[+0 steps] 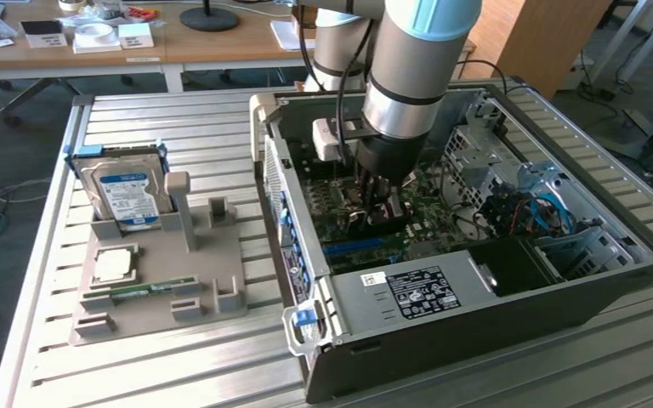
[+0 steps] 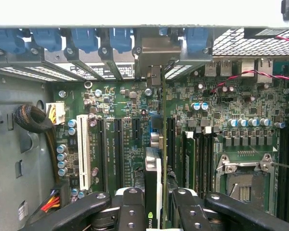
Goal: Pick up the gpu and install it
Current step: 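Insert the gpu into the slot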
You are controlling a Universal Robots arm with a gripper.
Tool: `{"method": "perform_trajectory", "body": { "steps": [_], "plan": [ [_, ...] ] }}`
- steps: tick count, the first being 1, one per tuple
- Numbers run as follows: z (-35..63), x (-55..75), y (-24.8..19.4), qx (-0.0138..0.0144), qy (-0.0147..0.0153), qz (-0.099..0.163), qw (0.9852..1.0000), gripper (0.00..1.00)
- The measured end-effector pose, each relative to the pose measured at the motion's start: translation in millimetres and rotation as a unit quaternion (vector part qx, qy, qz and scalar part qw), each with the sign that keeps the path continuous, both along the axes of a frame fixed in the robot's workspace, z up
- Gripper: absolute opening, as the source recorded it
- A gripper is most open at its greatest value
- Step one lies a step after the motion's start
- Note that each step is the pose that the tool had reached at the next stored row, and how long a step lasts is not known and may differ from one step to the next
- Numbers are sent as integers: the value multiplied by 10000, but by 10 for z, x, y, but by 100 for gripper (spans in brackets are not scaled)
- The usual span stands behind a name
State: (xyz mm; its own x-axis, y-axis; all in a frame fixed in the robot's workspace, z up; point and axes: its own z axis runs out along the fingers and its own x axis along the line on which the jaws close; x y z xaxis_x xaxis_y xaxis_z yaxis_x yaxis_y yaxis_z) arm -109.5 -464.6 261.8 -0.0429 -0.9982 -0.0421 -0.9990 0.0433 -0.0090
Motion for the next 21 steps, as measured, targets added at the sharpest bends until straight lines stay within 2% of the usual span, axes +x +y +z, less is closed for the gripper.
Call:
{"method": "perform_trajectory", "body": {
  "steps": [21],
  "plan": [
    [-5, 58, 1, 0, 0, 1, 10000, 27]
  ]
}}
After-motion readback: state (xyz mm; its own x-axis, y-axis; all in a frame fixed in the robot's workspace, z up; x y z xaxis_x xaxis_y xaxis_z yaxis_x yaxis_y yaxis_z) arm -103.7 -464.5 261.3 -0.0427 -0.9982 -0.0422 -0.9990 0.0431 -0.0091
